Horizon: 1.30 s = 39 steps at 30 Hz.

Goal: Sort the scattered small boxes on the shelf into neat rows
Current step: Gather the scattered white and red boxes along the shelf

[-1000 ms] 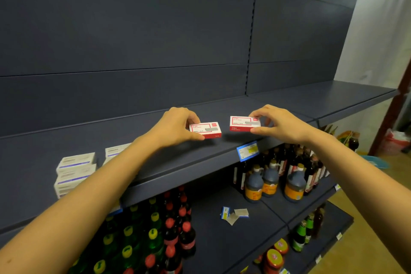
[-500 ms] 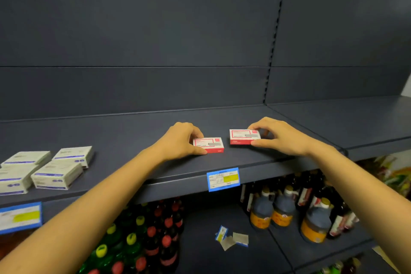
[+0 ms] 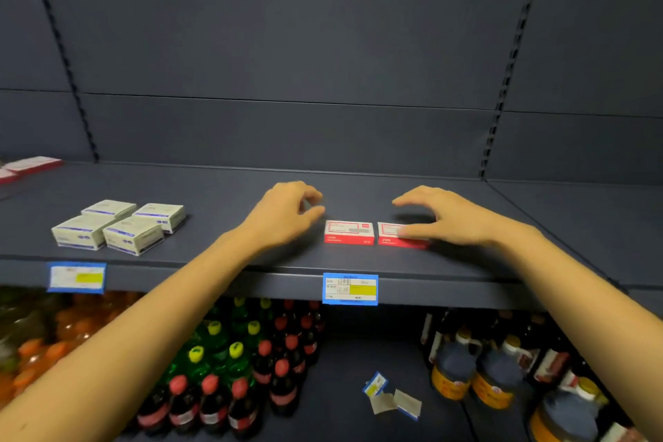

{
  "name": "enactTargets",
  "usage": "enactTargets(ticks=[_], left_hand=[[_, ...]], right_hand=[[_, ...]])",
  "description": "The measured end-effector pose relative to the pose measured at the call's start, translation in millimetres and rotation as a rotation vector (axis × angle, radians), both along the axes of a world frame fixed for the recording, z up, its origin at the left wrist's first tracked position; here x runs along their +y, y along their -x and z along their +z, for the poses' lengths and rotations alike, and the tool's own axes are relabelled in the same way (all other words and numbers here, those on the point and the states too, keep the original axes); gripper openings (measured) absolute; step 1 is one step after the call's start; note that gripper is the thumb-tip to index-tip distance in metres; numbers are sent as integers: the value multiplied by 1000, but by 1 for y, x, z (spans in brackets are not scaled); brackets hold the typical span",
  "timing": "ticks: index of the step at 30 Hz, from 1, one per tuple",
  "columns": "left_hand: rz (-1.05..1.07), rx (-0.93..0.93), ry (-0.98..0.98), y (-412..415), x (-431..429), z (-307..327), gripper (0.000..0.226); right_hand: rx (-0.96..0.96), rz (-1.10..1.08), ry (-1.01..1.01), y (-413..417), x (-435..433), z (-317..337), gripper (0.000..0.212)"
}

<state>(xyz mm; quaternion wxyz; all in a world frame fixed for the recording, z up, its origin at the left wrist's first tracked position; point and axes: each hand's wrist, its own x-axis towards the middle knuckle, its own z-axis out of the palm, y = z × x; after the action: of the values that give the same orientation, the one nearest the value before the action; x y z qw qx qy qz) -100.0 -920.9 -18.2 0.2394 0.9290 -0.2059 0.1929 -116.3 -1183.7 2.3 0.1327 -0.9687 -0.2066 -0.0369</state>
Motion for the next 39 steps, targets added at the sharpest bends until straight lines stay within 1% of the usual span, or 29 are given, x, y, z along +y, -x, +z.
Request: enactTargets(ticks=[2, 5, 7, 10, 15, 22, 27, 30, 36, 39], left_hand=[[111, -95, -70, 5, 15, 6, 29], [246, -161, -169, 15, 42, 14, 30], [328, -163, -223, 26, 62, 18, 32], [436, -117, -299, 48, 98, 20, 36], [616, -94, -303, 95, 166, 18, 35], [820, -51, -236, 153, 261, 17, 37], [870, -25, -239, 186, 331, 12, 33], [872, -7, -267, 199, 375, 12, 35], [822, 6, -321, 209, 461, 12, 37], [785, -5, -324, 204, 496, 15, 37]], right_hand=[[-79, 50, 14, -5, 22, 9, 51], [-171, 124, 33, -9, 63, 16, 45], [-205, 178, 34, -10, 91, 17, 42], [-229, 261, 16, -9, 133, 18, 40], [-247, 395, 6, -2, 208, 19, 39], [-263, 524, -10, 16, 314, 18, 36], [-233, 567, -18, 37, 391, 14, 37], [-237, 569, -7, 46, 438, 10, 37], [-236, 533, 90, 49, 533, 5, 39], [-235, 503, 69, 44, 571, 9, 39]])
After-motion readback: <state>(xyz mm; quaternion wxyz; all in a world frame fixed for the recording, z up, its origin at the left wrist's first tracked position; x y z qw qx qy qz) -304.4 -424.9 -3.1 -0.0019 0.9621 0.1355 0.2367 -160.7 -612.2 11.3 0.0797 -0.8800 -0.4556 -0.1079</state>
